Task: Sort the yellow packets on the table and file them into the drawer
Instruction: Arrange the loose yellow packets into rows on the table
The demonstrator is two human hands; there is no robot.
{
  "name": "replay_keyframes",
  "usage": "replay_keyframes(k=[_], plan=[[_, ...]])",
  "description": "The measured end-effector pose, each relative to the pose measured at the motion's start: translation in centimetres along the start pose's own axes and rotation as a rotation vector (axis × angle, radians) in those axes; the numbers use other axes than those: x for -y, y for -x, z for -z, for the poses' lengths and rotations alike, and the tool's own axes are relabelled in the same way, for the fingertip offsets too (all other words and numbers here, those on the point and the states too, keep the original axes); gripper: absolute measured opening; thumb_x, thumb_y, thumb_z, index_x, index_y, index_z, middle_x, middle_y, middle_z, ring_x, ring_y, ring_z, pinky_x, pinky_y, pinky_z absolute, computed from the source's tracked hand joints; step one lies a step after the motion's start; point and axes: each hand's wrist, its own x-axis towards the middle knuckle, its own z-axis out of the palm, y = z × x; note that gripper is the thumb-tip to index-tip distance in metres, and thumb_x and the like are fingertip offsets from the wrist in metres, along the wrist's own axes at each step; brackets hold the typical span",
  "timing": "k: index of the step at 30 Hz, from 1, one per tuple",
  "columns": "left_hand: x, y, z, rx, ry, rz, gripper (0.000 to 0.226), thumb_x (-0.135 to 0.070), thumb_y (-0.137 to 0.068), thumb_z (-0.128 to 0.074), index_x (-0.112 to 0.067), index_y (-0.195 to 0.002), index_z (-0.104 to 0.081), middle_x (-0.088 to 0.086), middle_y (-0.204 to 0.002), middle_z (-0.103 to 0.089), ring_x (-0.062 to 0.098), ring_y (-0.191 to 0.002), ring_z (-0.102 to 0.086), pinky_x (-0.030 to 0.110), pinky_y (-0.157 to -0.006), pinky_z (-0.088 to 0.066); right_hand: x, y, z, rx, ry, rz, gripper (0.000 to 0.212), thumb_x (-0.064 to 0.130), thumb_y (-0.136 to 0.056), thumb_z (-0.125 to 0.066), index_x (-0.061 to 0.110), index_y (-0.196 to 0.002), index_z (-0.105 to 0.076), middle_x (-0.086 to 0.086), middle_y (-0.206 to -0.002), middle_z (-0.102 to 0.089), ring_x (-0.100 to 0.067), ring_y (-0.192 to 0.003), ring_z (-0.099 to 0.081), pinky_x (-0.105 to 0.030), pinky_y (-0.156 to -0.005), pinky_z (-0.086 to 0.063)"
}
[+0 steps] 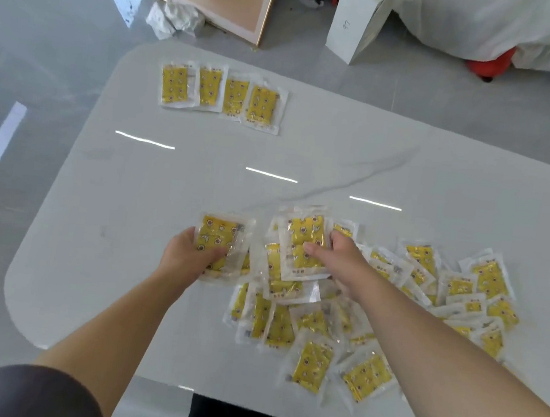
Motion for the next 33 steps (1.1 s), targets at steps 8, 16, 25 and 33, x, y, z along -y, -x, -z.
replay_keyframes(k=[8, 16, 25, 33], plan=[[-8.7, -9.3, 1.4, 0.093, 0.100, -0.068, 0.025, -0.011, -0.080, -0.077, -0.013, -0.103, -0.067, 0.003, -0.094, -0.074, 0.021, -0.087, -0.071, 0.035, -0.077, -0.057, 7.4, -7.9, 0.7, -0.097, -0.192, 0.050, 0.017, 0.031, -0.089, -0.068, 0.024, -0.102, -0.062, 0.005, -0.108, -0.069, -0.016, -0.104, -0.063, -0.040, -0.093, -0.049], [-15.4, -18.9, 4.0, 0.039, 0.059, -0.128, 0.014, -0.014, -0.081, -0.076, -0.020, -0.087, -0.065, 0.001, -0.090, -0.071, 0.027, -0.092, -0.068, 0.042, -0.089, -0.055, 14.8, -15.8, 0.0, -0.170, -0.375, 0.095, 0.010, 0.016, -0.091, -0.067, 0.019, -0.098, -0.061, -0.002, -0.104, -0.072, -0.018, -0.096, -0.069, -0.033, -0.075, -0.055], [-21.0, -25.7, 4.2, -0.042, -0.077, -0.207, 0.014, -0.023, -0.083, -0.075, -0.015, -0.092, -0.067, 0.003, -0.092, -0.071, 0.025, -0.092, -0.068, 0.037, -0.081, -0.056, 20.0, -22.7, -1.2, -0.270, -0.408, 0.121, 0.014, 0.017, -0.089, -0.068, 0.022, -0.101, -0.063, 0.000, -0.104, -0.072, -0.019, -0.095, -0.070, -0.044, -0.089, -0.057], [-22.9, -29.1, 3.1, -0.122, -0.257, -0.350, 0.018, -0.018, -0.089, -0.059, -0.001, -0.090, -0.060, 0.007, -0.076, -0.060, 0.023, -0.066, -0.051, 0.031, -0.060, -0.042, 21.4, -26.0, -1.2, -0.443, -0.210, 0.129, 0.021, 0.024, -0.088, -0.066, 0.015, -0.107, -0.061, -0.001, -0.101, -0.067, -0.019, -0.091, -0.066, -0.035, -0.080, -0.054]])
